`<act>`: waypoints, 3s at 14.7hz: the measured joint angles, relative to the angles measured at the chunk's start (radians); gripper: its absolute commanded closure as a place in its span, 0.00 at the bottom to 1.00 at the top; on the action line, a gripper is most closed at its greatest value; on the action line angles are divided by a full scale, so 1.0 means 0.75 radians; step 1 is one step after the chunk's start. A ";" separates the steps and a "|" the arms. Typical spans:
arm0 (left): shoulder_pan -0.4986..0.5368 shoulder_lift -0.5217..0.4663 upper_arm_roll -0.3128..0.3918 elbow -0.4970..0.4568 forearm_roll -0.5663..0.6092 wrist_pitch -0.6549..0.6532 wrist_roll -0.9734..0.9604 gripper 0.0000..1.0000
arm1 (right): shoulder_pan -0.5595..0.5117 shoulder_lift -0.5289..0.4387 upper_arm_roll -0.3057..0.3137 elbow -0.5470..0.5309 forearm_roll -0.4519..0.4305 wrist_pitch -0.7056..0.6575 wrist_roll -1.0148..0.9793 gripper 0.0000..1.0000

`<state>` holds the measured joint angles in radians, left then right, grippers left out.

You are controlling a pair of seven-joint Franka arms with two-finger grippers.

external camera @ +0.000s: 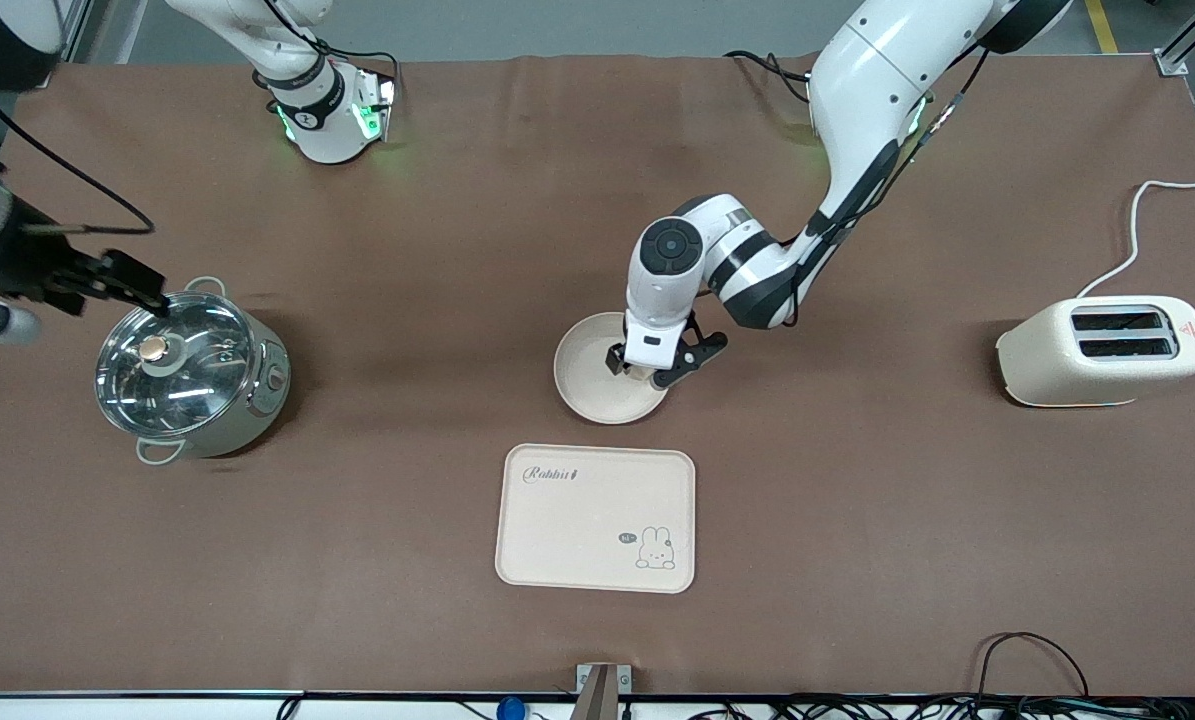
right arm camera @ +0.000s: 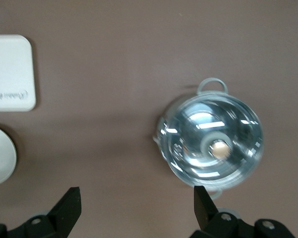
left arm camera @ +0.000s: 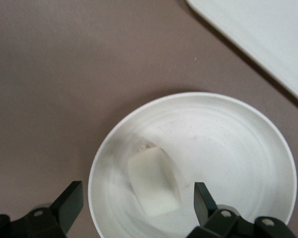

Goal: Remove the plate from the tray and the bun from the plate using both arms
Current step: 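Grasp the white bun with the left gripper while the right gripper withdraws, then lift the bun off the plate and carry it toward the toaster, then lower the bun onto the table beside the toaster and open the left gripper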

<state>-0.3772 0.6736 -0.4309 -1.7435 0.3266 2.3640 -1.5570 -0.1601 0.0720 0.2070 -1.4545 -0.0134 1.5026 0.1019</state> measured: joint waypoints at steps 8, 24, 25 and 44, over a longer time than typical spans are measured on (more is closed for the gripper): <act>-0.020 0.096 0.004 0.040 0.001 0.074 -0.029 0.46 | 0.050 -0.167 -0.096 0.016 -0.005 -0.183 -0.037 0.00; 0.190 -0.145 0.010 0.300 0.013 -0.530 0.214 0.84 | 0.166 -0.154 -0.200 -0.029 -0.004 -0.066 -0.038 0.00; 0.261 -0.159 0.010 0.292 0.013 -0.566 0.279 0.84 | 0.166 -0.154 -0.200 -0.029 -0.004 -0.066 -0.038 0.00; 0.788 -0.067 -0.039 -0.029 0.113 -0.213 0.740 0.00 | 0.265 -0.154 -0.198 -0.042 -0.004 -0.070 -0.010 0.00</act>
<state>0.2140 0.6234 -0.4601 -1.7657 0.4109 2.2045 -1.0018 0.0387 -0.0434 0.0582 -1.4861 -0.0164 1.4500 0.0945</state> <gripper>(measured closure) 0.000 0.000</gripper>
